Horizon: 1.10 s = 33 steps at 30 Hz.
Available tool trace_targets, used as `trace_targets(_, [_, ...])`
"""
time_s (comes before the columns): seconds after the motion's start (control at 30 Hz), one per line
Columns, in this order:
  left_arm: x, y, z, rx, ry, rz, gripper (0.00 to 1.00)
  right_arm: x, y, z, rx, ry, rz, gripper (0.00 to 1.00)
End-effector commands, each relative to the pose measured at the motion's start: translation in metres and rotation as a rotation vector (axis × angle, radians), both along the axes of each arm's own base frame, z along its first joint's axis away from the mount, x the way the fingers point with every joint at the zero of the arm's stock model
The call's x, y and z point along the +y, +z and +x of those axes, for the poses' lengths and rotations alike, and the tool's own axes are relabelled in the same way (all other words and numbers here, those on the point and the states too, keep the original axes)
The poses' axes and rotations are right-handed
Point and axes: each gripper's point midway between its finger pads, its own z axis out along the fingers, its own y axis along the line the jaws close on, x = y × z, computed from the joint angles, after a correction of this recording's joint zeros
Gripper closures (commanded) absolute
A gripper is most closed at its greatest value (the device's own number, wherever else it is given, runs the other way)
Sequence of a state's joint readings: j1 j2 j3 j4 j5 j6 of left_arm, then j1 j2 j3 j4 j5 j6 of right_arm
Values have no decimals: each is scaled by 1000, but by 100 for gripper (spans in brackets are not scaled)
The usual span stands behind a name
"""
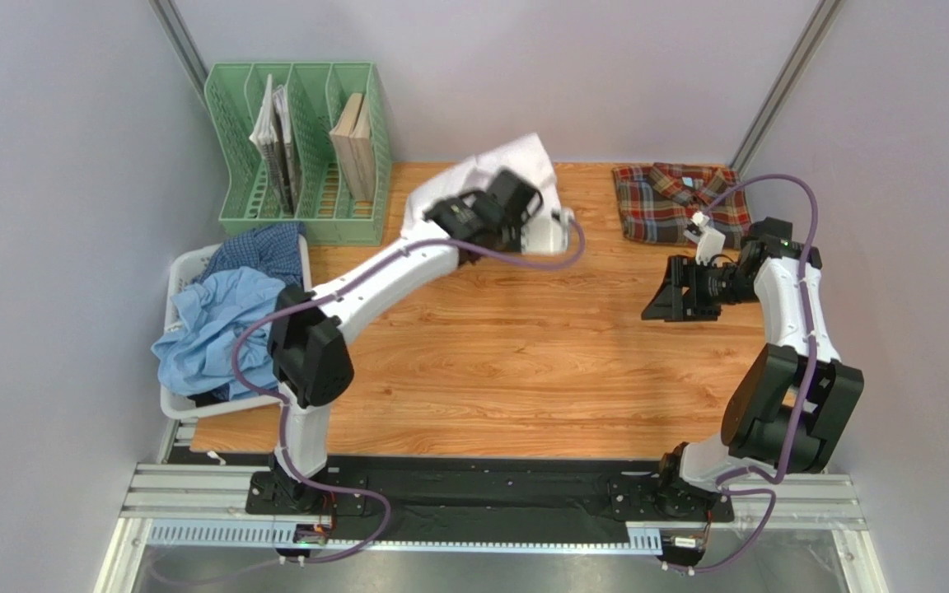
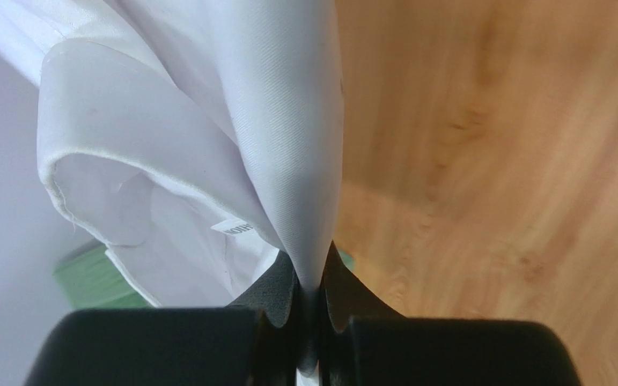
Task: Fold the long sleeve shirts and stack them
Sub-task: Fold the shirt
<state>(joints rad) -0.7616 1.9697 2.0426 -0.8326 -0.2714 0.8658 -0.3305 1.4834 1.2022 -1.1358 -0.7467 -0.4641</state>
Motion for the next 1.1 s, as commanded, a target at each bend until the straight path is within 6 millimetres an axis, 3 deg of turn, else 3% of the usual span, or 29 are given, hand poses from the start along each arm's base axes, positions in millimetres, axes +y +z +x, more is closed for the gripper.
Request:
trace_targets(0.0, [-18, -112, -51, 46, -110, 295, 100, -1, 9, -1, -28, 4, 62, 33])
trace_targets(0.03, [-7, -154, -75, 117, -121, 354, 100, -2, 8, -2, -29, 9, 61, 33])
trace_targets(0.07, [-10, -174, -88, 137, -116, 347, 100, -3, 8, -3, -29, 12, 56, 33])
trace_targets(0.1, [-19, -193, -113, 171, -117, 335, 100, -4, 8, -5, -33, 24, 46, 33])
trace_targets(0.13, [-10, -224, -135, 237, -120, 375, 100, -4, 8, -7, -35, 31, 42, 33])
trace_targets(0.23, [-17, -249, -177, 307, -111, 354, 96, -1, 14, -10, -53, 66, 53, 33])
trace_targets(0.3, [-20, -249, -195, 347, -119, 332, 67, 6, 18, -15, -42, 97, 81, 33])
trace_targets(0.37, [-21, -231, -209, 392, -127, 265, 40, 10, 26, -12, -70, 135, 82, 33])
trace_targets(0.4, [-22, -221, -214, 409, -138, 236, 36, 18, 28, -10, -78, 168, 76, 33])
trace_targets(0.43, [-23, -198, -226, 434, -168, 161, 7, 21, 33, -4, -92, 178, 69, 33])
trace_targets(0.47, [-20, -186, -232, 444, -189, 131, 1, 25, 34, 7, -129, 190, 52, 33])
trace_targets(0.5, [-21, -175, -245, 487, -236, 86, 1, 38, 32, 13, -131, 226, 37, 33])
trace_targets(0.53, [-9, -153, -255, 481, -270, 45, 1, 45, 34, 22, -154, 246, 22, 34])
trace_targets(0.57, [-2, -144, -261, 490, -285, 22, 1, 50, 33, 36, -183, 250, -11, 35])
trace_targets(0.6, [8, -146, -277, 555, -324, 4, 1, 72, 31, 41, -194, 306, -23, 36])
trace_targets(0.63, [22, -133, -287, 564, -348, -19, 1, 82, 23, 52, -185, 323, -31, 37])
trace_targets(0.67, [33, -132, -290, 576, -368, -14, 1, 95, 28, 70, -223, 328, -46, 38])
trace_targets(0.7, [47, -143, -300, 615, -377, 10, 1, 120, 29, 74, -238, 383, -43, 40])
trace_targets(0.73, [59, -144, -305, 628, -373, 28, 1, 132, 15, 83, -205, 398, -40, 42])
trace_targets(0.77, [69, -147, -303, 647, -351, 32, 1, 144, 24, 100, -250, 404, -50, 43])
trace_targets(0.8, [76, -149, -309, 691, -347, 12, 1, 164, 21, 101, -258, 448, -51, 47])
trace_targets(0.83, [78, -149, -307, 705, -331, -12, 1, 174, 2, 107, -223, 467, -58, 49])
trace_targets(0.87, [83, -147, -298, 714, -284, -52, 1, 190, 3, 116, -262, 495, -91, 50])
trace_targets(0.93, [82, -145, -295, 735, -265, -93, 5, 204, -14, 121, -256, 534, -125, 58])
trace_targets(0.97, [82, -145, -289, 742, -235, -114, 7, 211, -35, 122, -222, 554, -152, 59])
trace_targets(1.0, [77, -144, -289, 779, -217, -146, 11, 215, -39, 124, -222, 570, -159, 63])
trace_targets(1.07, [73, -146, -285, 816, -178, -185, 24, 218, -61, 126, -193, 590, -186, 65])
